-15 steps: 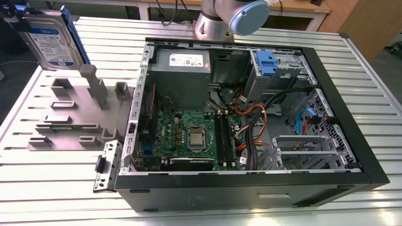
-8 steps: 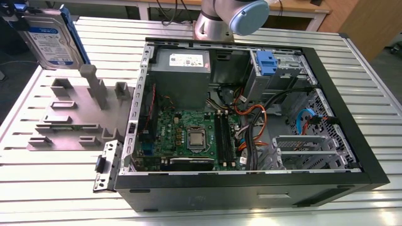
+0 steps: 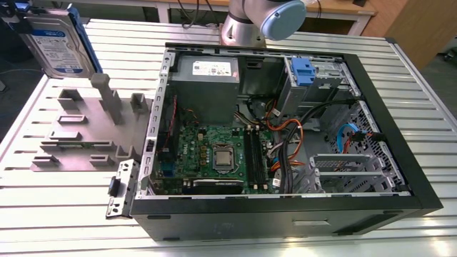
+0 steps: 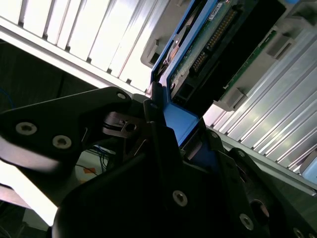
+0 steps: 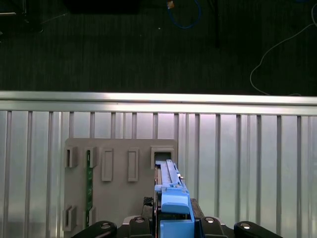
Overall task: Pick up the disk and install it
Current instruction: 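Pick up the disk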
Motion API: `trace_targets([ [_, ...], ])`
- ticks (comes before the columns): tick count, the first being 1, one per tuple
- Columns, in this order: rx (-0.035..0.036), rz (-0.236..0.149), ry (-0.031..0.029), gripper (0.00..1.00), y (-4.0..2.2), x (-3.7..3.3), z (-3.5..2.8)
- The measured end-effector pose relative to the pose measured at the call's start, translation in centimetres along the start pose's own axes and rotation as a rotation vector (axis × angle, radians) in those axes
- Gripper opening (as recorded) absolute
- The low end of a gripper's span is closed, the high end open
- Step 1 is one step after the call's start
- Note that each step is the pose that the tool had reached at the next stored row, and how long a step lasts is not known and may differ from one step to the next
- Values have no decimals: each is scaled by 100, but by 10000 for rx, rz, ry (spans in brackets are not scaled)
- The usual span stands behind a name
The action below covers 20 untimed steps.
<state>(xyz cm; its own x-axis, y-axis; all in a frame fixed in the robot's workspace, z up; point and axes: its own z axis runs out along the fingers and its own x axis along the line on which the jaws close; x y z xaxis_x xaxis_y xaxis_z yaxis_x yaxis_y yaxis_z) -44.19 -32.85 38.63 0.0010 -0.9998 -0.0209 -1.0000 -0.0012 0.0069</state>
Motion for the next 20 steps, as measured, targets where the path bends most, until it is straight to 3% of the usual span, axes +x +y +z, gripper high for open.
trace_targets([
  [20,1,0,0,37,1,-4,-167],
])
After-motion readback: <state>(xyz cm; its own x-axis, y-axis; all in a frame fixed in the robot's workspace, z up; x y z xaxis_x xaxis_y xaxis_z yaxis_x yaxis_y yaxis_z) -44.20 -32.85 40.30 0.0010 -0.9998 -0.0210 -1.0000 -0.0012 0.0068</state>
